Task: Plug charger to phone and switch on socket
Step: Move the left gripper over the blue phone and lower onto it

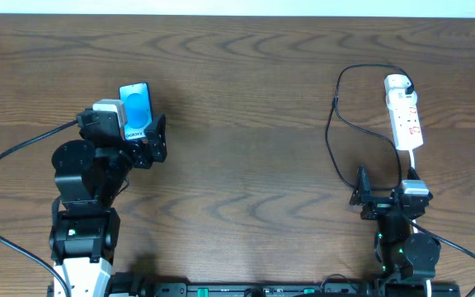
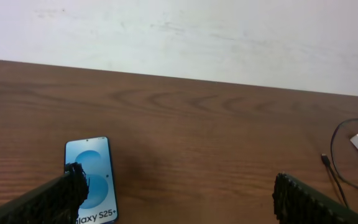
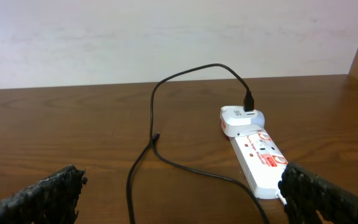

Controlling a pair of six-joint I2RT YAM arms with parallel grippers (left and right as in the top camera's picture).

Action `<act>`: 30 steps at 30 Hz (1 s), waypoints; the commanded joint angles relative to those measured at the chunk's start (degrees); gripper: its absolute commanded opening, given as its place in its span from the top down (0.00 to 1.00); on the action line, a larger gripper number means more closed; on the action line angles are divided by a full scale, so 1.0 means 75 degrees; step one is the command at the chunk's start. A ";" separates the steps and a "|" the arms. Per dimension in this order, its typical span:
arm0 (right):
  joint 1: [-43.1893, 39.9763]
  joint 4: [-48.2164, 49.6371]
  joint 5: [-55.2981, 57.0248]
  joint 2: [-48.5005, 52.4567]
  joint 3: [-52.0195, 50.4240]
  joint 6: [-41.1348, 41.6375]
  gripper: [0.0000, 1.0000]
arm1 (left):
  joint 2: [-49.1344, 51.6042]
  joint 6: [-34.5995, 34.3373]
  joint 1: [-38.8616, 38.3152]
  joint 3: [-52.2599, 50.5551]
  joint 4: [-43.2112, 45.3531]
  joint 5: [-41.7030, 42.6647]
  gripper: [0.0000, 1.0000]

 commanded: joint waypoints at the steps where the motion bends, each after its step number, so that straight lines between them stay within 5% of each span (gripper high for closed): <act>1: 0.0009 -0.0035 0.0070 -0.0041 -0.0012 0.0020 0.01 | 0.0020 -0.0061 0.0041 0.0184 -0.0172 0.0140 0.03; 30: 0.0009 -0.0035 0.0070 -0.0041 -0.0012 0.0020 0.01 | 0.0562 -0.0070 0.0041 0.0306 -0.0606 0.0073 0.03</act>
